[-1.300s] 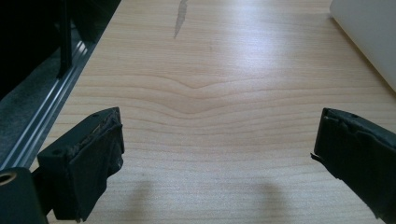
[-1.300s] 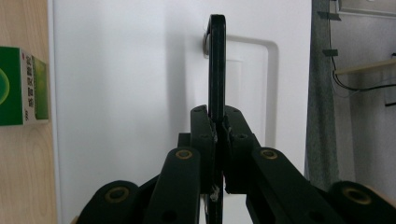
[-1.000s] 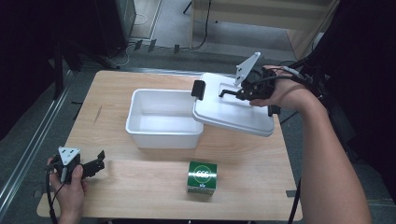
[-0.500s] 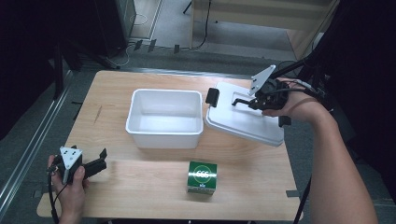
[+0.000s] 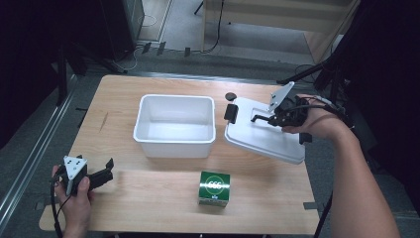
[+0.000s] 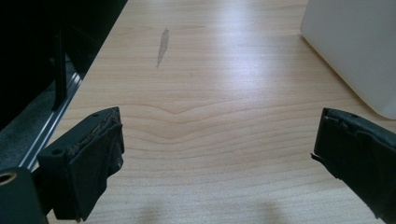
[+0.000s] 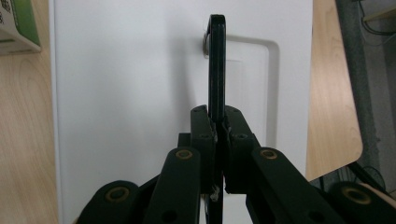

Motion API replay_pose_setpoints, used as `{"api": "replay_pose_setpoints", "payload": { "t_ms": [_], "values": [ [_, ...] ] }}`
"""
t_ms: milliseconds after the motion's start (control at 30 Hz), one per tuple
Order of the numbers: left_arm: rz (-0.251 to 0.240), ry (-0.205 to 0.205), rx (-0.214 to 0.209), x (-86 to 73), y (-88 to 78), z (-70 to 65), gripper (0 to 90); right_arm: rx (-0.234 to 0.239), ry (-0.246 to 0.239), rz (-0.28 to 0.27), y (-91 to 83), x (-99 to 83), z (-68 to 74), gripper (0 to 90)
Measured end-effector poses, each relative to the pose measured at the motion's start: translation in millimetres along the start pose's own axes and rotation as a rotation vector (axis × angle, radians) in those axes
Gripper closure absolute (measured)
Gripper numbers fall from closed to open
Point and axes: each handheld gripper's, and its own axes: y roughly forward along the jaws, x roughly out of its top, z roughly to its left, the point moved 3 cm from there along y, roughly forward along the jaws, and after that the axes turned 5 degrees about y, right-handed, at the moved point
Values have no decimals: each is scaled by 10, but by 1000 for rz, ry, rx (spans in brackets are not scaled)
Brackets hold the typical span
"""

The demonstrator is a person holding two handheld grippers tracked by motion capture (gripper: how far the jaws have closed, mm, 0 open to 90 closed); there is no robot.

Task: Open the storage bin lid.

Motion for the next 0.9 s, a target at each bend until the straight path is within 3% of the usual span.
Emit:
{"api": "replay_pose_setpoints", "payload": {
  "t_ms": [333,900],
  "values": [
    [0,0,0,0,1,-2,23,19,-7,34,275,-156,50,855],
    [5,4,5,-1,-2,-2,23,19,28,50,673,-398,162,854]
  ]
}}
